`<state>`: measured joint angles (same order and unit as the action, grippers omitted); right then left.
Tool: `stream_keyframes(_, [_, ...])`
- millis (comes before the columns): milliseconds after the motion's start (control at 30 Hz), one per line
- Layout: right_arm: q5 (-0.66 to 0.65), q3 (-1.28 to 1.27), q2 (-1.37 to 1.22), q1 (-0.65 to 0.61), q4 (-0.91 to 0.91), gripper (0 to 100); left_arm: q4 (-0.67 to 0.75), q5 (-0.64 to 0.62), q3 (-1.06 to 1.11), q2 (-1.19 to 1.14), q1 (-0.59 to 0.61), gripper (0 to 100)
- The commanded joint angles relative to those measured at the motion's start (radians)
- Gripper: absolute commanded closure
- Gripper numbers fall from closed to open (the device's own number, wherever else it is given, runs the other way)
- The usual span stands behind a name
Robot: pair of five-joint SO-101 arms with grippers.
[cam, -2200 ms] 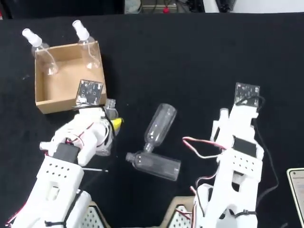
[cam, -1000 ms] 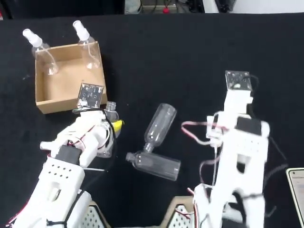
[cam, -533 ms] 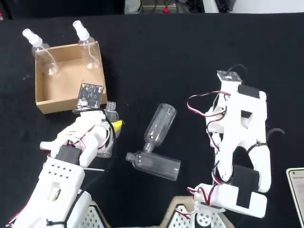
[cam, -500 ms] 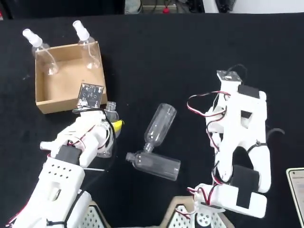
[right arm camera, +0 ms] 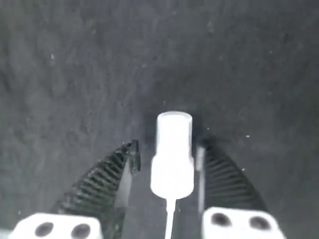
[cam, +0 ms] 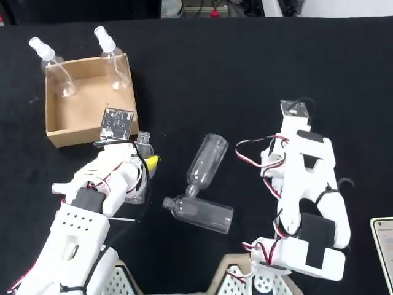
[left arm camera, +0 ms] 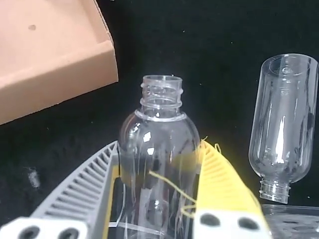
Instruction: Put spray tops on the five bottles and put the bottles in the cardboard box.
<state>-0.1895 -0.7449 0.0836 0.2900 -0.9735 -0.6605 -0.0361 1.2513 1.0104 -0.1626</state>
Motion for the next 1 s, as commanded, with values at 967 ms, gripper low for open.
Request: stream_keyframes(967, [-0.430,0.194,0.007,-0.324,-0.091,74.5,0.018,-0.002,-0.015,0.021,-0.008,91])
